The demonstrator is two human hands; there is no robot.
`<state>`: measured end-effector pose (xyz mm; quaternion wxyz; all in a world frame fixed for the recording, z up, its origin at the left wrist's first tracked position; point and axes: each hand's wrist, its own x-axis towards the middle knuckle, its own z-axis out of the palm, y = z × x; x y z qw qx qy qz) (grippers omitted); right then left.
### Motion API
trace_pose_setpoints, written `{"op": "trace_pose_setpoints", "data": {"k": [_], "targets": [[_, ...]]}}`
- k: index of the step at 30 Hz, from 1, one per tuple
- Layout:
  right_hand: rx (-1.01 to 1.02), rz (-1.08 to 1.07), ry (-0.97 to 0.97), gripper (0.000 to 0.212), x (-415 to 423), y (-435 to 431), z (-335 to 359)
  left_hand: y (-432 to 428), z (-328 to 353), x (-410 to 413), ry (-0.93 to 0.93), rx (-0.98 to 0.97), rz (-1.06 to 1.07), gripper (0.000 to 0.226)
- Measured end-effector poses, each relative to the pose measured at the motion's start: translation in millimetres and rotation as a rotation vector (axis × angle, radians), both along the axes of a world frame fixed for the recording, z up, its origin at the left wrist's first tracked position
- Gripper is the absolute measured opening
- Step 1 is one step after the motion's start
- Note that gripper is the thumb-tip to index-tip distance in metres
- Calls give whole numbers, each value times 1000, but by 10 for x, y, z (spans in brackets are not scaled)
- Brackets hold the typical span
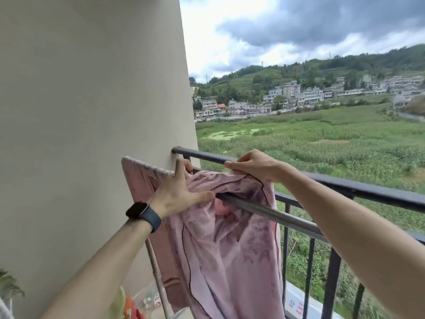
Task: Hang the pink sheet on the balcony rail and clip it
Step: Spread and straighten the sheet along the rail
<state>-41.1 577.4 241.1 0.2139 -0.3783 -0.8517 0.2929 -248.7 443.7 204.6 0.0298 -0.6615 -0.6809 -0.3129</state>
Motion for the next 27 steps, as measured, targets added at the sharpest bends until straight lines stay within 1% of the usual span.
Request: {"op": "trace_pose_setpoints", "data": {"k": [1,2,4,5,6,8,10,11,14,15,16,18,20,22,23,24,25,26,27], "targets": [[-40,14,-21,60,7,27,41,-9,-20,-42,93,6,-1,77],[-93,47,-35,60,4,33,73,-14,-37,-76,129,29,-9,73],[-205,132,-54,60,-11,21,90,13,-102,-187,137,74,-29,54],[-193,160,-99,61,-19,17,70,20,-131,-227,118,93,-31,43],[-131,176,-170,63,-26,-7,29,29,-164,-258,96,108,-31,34],[1,178,-272,73,-58,-71,-84,16,-204,-274,76,120,-44,24],[146,160,-287,78,-79,-129,-162,2,-192,-278,121,119,-48,22],[246,139,-290,72,-76,-147,-178,-14,-171,-278,142,117,-45,23],[532,67,-296,39,-6,-139,-176,-84,-108,-218,162,132,-29,26],[625,53,-324,35,15,-133,-191,-105,-107,-165,216,163,-9,24],[713,45,-364,34,37,-132,-213,-117,-113,-103,316,232,23,19],[809,12,-448,34,96,-168,-240,-119,-133,37,517,384,87,11],[795,-47,-539,29,202,-244,-213,-130,-170,195,566,459,122,12],[728,-68,-618,22,350,-322,-181,-182,-226,363,550,456,121,18],[650,-62,-607,21,438,-347,-152,-220,-237,448,522,439,110,20],[530,-51,-547,21,536,-379,-111,-273,-220,536,469,409,101,22],[390,-31,-440,22,641,-415,-58,-327,-172,626,382,360,114,22],[288,-15,-308,22,739,-451,-3,-350,-125,691,257,309,138,24],[256,-22,-185,19,824,-501,48,-376,-73,765,98,278,150,24]]}}
